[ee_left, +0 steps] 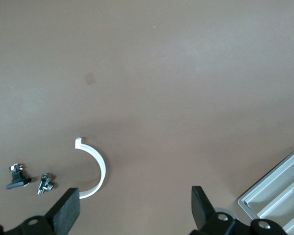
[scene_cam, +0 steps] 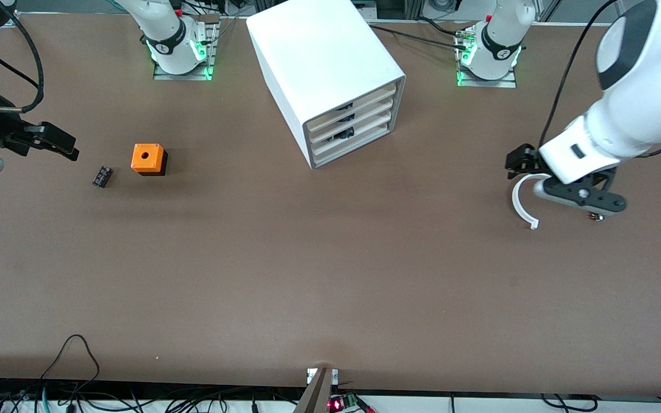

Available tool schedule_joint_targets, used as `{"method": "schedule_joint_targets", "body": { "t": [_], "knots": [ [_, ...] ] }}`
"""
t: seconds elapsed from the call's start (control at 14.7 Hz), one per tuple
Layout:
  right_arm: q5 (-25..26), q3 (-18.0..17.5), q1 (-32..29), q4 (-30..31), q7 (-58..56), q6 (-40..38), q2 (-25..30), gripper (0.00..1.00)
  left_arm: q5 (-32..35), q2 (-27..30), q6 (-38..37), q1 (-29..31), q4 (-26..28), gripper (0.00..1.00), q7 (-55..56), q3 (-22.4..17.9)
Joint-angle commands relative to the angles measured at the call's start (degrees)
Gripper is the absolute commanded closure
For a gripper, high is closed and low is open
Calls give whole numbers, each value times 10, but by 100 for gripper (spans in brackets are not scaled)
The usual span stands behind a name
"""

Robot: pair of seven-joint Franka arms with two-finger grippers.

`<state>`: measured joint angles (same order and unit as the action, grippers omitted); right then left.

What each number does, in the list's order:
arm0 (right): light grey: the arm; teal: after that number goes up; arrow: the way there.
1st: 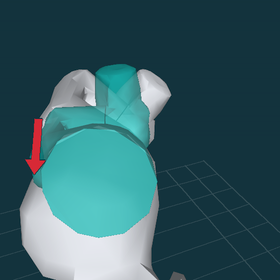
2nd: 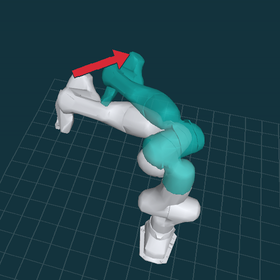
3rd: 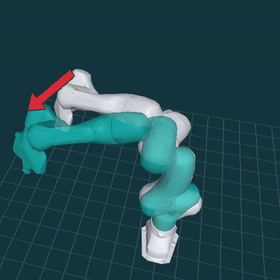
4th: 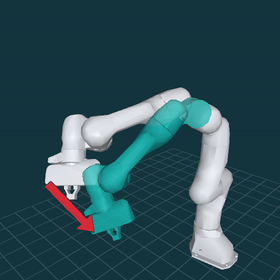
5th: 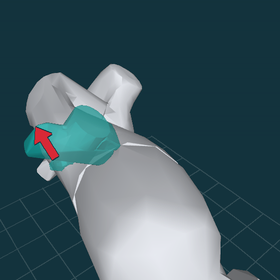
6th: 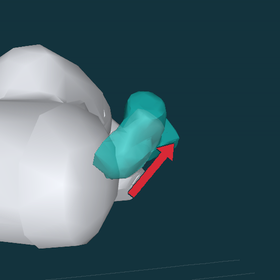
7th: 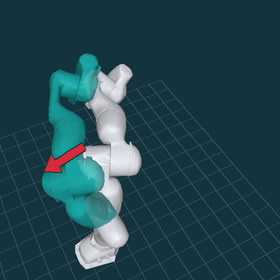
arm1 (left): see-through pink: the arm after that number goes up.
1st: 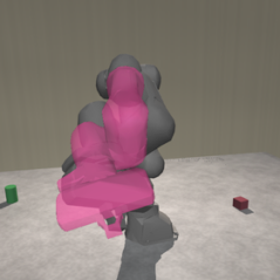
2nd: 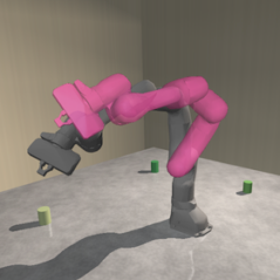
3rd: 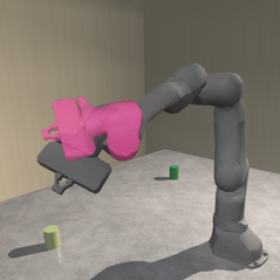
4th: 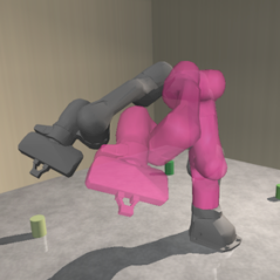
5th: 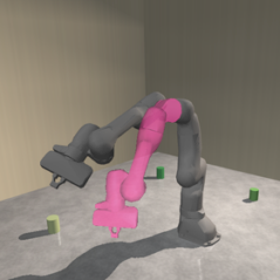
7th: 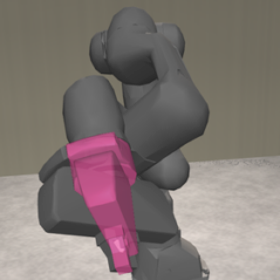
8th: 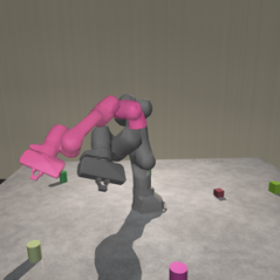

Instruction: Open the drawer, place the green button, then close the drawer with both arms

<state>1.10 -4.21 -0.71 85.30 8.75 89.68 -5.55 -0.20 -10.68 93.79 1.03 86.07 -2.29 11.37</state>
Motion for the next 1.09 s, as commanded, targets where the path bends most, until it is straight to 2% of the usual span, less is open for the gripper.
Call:
{"method": "schedule_joint_targets", "body": {
  "t": [0.0, 0.14, 0.34, 1.02],
  "knots": [
    [3, -2, -5, -5, -9, -6, 5, 1, -17, 50, 20, -10, 58, 0, -7, -41],
    [4, -1, -5, -5, -8, -6, 7, 1, -16, 85, 45, -5, 107, 0, 9, -46],
    [4, -1, -5, -4, -8, -6, 8, 1, -9, 115, 9, -7, 114, 0, 4, -57],
    [2, 5, -5, -5, -12, -6, 8, 1, -9, 100, 1, -1, 106, 0, -15, -57]
  ]
}}
